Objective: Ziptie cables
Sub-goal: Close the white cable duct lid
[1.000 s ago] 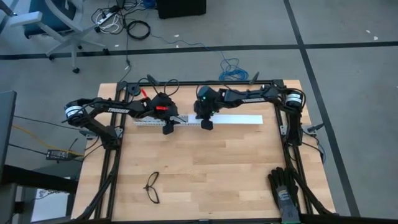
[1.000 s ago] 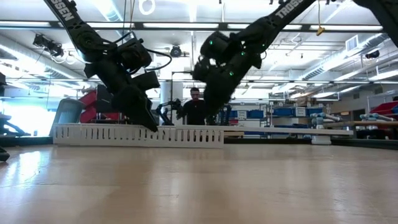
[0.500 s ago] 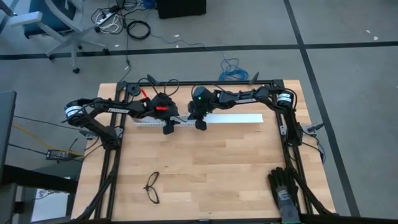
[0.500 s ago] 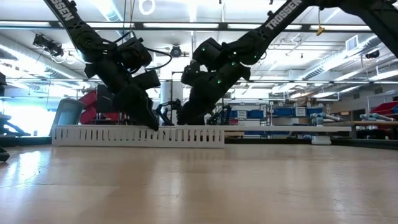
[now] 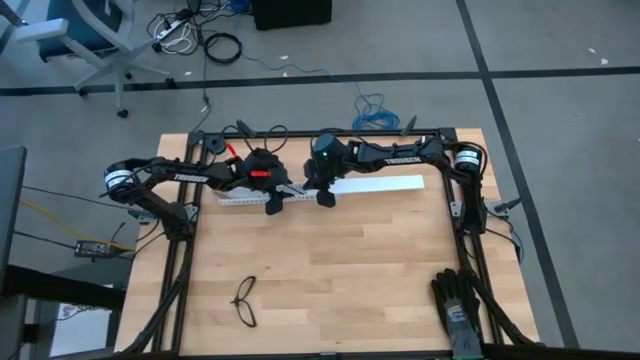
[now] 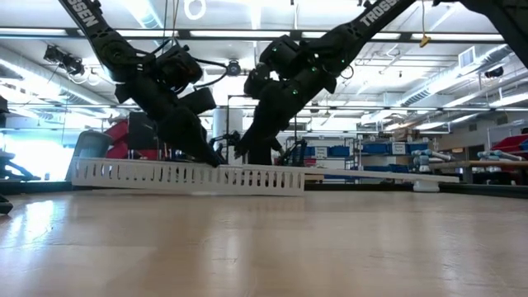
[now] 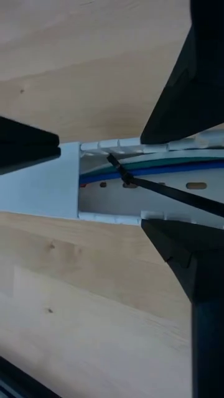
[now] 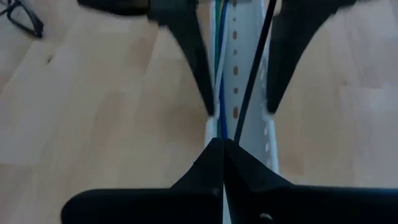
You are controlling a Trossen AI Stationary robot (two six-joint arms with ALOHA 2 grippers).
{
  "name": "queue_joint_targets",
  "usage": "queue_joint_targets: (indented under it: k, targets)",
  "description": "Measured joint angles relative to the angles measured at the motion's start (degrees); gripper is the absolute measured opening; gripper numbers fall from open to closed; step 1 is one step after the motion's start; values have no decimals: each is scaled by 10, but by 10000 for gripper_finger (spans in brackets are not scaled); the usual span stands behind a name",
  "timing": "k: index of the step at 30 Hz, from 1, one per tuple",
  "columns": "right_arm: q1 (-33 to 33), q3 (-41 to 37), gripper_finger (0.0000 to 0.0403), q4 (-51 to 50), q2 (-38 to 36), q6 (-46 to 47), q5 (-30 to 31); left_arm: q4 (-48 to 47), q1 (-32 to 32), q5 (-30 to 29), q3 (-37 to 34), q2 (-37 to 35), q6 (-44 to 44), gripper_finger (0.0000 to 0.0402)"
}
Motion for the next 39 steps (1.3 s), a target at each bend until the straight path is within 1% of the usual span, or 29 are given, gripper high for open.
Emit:
queue_joint_targets:
  k: [4,10,19,24,27,31,39]
  targets:
    - [-1,0,0,-18,0,0,1,5,0,-7,0,14,-2,214]
    - [-1,0,0,-20,1,0,1,32,0,-1,3,41,-20,214]
    - [-2,1,0,-43,1,1,3,110,0,0,-1,46,-32,214]
    - [-2,1,0,-69,1,2,3,123,-3,-7,-1,46,-75,214]
    - [-2,1,0,-85,1,2,3,123,-4,-7,-1,46,-77,217]
    - [-2,1,0,-95,1,2,4,124,-10,-7,-1,46,-77,241]
    - [-4,1,0,-96,1,1,4,126,-25,-11,-1,46,-78,326]
